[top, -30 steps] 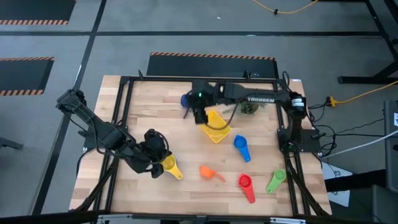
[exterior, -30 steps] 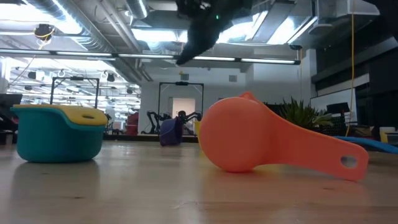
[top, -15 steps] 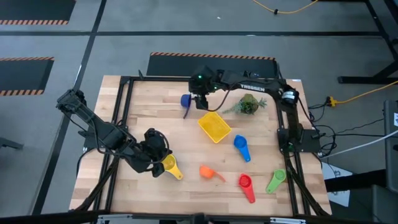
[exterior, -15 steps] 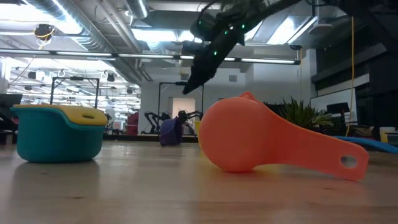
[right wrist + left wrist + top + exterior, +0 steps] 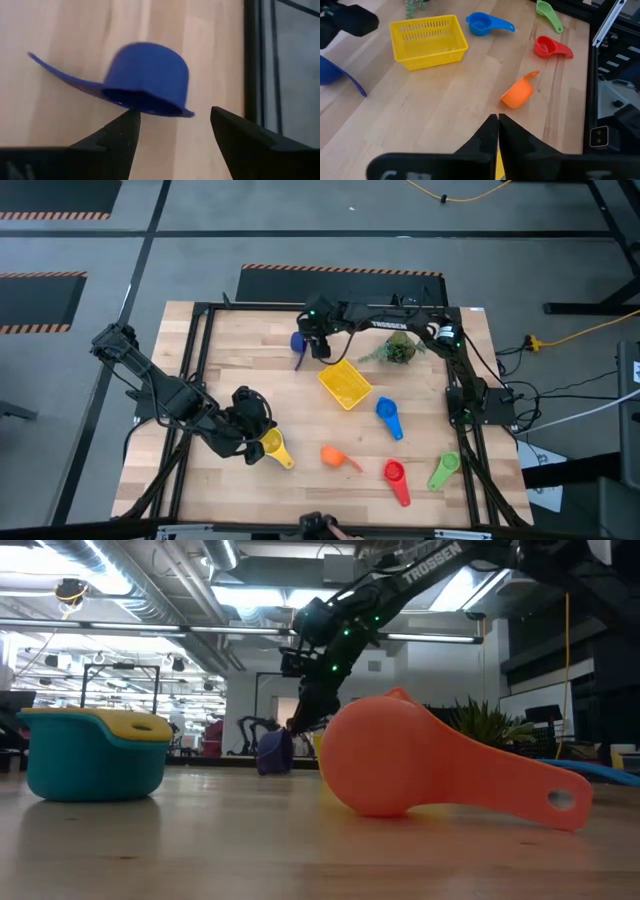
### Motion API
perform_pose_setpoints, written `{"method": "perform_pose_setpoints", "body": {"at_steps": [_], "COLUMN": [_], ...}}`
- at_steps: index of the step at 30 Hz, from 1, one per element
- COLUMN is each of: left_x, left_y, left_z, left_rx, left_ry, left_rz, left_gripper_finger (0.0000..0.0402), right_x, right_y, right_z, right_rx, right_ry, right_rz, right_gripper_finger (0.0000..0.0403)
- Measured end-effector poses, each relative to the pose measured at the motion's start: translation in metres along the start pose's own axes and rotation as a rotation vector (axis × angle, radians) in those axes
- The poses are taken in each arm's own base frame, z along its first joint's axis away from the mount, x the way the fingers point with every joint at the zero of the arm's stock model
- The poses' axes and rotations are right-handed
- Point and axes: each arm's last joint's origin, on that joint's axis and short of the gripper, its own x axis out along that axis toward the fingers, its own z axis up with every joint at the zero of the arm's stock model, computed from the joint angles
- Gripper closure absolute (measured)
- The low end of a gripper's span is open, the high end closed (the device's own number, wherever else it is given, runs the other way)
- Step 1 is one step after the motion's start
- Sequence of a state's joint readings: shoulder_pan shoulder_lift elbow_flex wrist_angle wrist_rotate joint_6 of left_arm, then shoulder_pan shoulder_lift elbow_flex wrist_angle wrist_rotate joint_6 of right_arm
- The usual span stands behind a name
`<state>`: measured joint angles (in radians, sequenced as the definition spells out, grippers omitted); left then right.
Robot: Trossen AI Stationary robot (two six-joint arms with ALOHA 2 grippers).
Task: Nest measuring cups in basket
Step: Stack the dark blue measuring cup on top of the yellow measuring cup
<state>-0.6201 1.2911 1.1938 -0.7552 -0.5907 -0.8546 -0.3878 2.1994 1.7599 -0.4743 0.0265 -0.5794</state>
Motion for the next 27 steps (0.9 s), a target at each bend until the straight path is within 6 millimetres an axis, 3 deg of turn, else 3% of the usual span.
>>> {"method": "perform_pose_setpoints", "body": {"at_steps": [20,27], "left_x": [0.0,0.0], "left_y": [0.0,0.0], "left_z": [0.0,0.0], "left_rx": [-0.008,-0.008], "left_ry": [0.001,0.002], "left_rz": [-0.003,-0.004], "left_gripper_finger": [0.0397,0.0393], "right_x": [0.025,0.036], "right_y": [0.001,0.004], "right_z": [-0.001,-0.006], "right_rx": [-0.006,-0.007], "right_ry": [-0.056,-0.041], "right_rz": [-0.036,-0.018], "right_gripper_finger": [0.0156,0.0213]}}
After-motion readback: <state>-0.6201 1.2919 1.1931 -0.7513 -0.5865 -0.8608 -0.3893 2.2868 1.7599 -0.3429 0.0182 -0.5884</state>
